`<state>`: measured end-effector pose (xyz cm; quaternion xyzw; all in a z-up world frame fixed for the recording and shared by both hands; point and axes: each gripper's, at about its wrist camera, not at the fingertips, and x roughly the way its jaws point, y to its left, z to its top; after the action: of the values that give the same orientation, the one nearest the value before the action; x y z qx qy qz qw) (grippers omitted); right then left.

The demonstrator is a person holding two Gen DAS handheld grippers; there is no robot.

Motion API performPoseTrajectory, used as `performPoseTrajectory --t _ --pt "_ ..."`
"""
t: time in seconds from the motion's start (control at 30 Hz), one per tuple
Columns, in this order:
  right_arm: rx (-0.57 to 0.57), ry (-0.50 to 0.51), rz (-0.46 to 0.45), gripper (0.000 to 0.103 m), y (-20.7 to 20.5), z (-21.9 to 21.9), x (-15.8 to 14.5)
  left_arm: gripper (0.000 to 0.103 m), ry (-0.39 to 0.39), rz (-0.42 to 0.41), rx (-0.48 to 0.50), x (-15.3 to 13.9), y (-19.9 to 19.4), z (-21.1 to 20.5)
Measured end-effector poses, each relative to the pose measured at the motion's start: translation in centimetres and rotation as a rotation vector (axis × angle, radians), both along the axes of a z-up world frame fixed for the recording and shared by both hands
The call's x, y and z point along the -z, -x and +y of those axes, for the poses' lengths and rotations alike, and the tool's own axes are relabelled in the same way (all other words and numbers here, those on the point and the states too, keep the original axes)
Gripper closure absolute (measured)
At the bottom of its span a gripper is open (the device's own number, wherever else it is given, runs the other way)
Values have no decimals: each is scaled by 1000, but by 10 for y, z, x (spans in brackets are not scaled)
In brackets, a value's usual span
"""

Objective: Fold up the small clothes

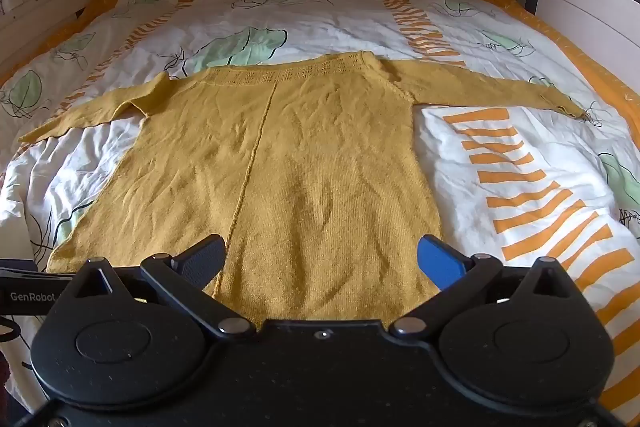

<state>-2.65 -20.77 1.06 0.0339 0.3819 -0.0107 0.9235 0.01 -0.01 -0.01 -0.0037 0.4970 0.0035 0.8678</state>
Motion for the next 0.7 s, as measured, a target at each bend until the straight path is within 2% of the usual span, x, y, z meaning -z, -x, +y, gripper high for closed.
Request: performPoseTrajectory --t 0.33,0.7 --pt "-6 -8 3 1 -4 -3 9 3 -4 0 -2 4 0 -2" --pt "-4 -8 8 1 -1 2 2 3 -1 1 -1 2 1 -1"
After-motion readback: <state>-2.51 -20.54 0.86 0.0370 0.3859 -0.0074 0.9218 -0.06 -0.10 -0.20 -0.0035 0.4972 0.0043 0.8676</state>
